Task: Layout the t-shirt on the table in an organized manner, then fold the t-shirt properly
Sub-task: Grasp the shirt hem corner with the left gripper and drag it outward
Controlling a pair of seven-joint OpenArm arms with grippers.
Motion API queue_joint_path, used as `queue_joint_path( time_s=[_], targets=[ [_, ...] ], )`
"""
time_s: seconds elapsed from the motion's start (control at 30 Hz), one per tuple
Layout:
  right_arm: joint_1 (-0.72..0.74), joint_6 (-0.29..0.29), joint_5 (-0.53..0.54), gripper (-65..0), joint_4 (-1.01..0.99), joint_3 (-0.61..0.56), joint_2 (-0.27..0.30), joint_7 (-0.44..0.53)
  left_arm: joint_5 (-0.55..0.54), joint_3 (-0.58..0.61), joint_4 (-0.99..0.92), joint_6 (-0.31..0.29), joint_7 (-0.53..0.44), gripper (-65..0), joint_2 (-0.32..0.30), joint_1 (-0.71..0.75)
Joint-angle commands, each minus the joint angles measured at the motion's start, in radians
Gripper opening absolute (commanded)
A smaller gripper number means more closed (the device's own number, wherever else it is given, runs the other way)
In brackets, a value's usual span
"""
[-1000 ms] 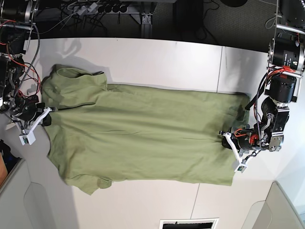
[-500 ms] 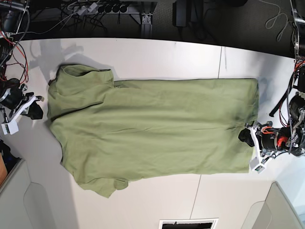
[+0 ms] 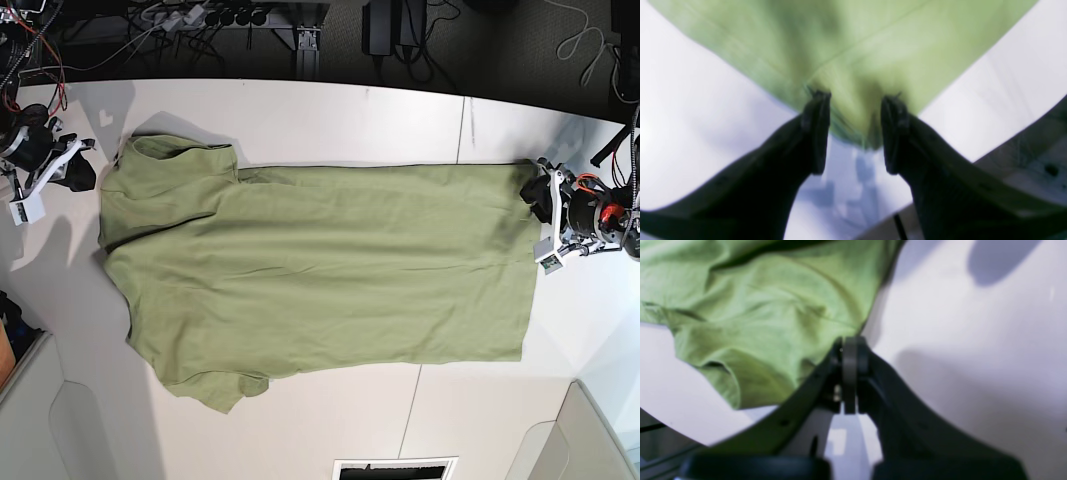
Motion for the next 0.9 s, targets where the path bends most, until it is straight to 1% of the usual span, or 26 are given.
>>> queue_joint_path(
  time_s=[0.0,0.03,0.07,0.17,0.47,0.57,0.67,0.7,0.73,0.8,0.83,0.87],
  targets=[
    [0.010,0.013,0.021,-65.0,0.017,0.009,0.013,0.019,0.033,-0.030,0.010,0.034,-0.031,-36.8,-0.024,-0.007],
    [0.010,0.013,0.026,-65.0,0.017,0.009,0.011,0.019,0.064,-0.042,0.010,0.061,-0.050,-36.8,-0.019,0.002],
    [0.010,0.016,0.030,-65.0,0.017,0.009,0.011,0.019,0.076,-0.055,0.010,0.070,-0.059,-36.8,-0.013,0.008],
    [0.010,0.020,0.034,-65.0,0.017,0.009,0.011,0.019,0.077,-0.076,0.010,0.069,-0.061,-36.8,0.008,0.009],
    [0.010,0.020,0.030,-65.0,0.017,0.009,0.011,0.015,0.074,-0.076,0.010,0.064,-0.061,-36.9,0.052,0.015],
    [0.010,0.019,0.030,-65.0,0.017,0.009,0.011,0.016,0.074,-0.076,0.010,0.064,-0.055,-36.9,0.057,0.024],
    [0.010,0.019,0.030,-65.0,0.017,0.009,0.011,0.015,0.073,-0.076,0.010,0.052,-0.048,-37.3,0.057,0.031],
    [0.010,0.019,0.030,-65.0,0.017,0.009,0.011,0.015,0.070,-0.076,0.010,0.049,-0.046,-39.4,0.057,0.031],
    [0.010,0.020,0.030,-65.0,0.017,0.009,0.011,0.016,0.062,-0.076,0.010,0.049,-0.043,-43.4,0.057,0.031],
    [0.010,0.020,0.030,-65.0,0.017,0.009,0.011,0.016,0.055,-0.076,0.015,0.050,-0.039,-55.1,0.057,0.031],
    [0.010,0.020,0.030,-65.0,0.017,0.009,0.011,0.016,0.055,-0.076,0.021,0.050,-0.038,-59.7,0.056,0.031],
    [0.011,0.020,0.029,-65.0,0.017,0.009,0.011,0.016,0.053,-0.076,0.028,0.050,-0.033,-62.1,0.053,0.031]
  ],
)
